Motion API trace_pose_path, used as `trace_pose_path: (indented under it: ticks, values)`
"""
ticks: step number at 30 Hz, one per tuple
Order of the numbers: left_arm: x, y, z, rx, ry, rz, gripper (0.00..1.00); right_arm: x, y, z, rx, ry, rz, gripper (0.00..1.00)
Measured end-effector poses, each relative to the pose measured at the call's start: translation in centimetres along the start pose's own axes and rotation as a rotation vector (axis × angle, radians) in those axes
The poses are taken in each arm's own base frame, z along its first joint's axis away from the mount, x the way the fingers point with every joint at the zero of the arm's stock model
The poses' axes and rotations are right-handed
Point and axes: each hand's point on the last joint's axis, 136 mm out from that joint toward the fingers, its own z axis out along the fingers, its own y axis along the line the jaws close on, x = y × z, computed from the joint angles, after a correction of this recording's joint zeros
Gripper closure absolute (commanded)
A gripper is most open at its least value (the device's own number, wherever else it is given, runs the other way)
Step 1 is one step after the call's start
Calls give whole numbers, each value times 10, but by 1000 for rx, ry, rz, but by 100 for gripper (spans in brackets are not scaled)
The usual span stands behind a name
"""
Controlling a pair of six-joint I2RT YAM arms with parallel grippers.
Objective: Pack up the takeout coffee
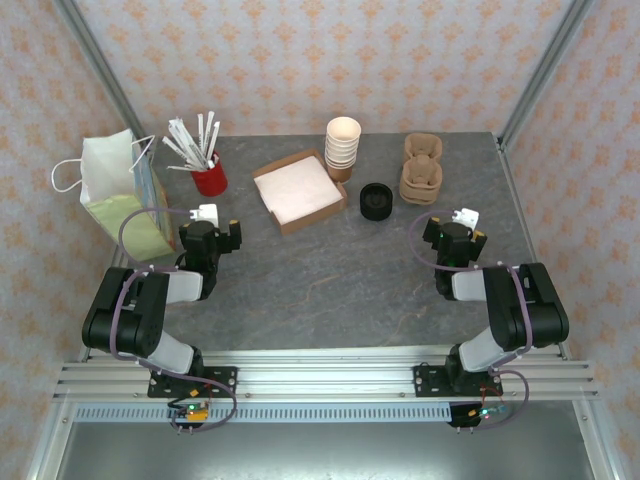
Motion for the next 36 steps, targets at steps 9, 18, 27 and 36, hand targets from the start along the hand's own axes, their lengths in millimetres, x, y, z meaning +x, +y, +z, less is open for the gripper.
trace_pose_path:
  ticks: [9, 18, 27, 36]
  values:
    - [0, 0, 0, 0, 0, 0, 0, 0, 0, 0, 0, 0, 0, 1]
    - [-68, 12, -35, -34, -56, -120, 0, -33, -14, -21, 48, -53, 59, 1]
    - [-126, -40, -102, 202, -42, -331, 2, -163, -4, -103, -98, -237, 337, 6]
    - [-146, -140, -135, 417, 98, -200, 11, -183, 169, -106, -507, 89, 148, 19]
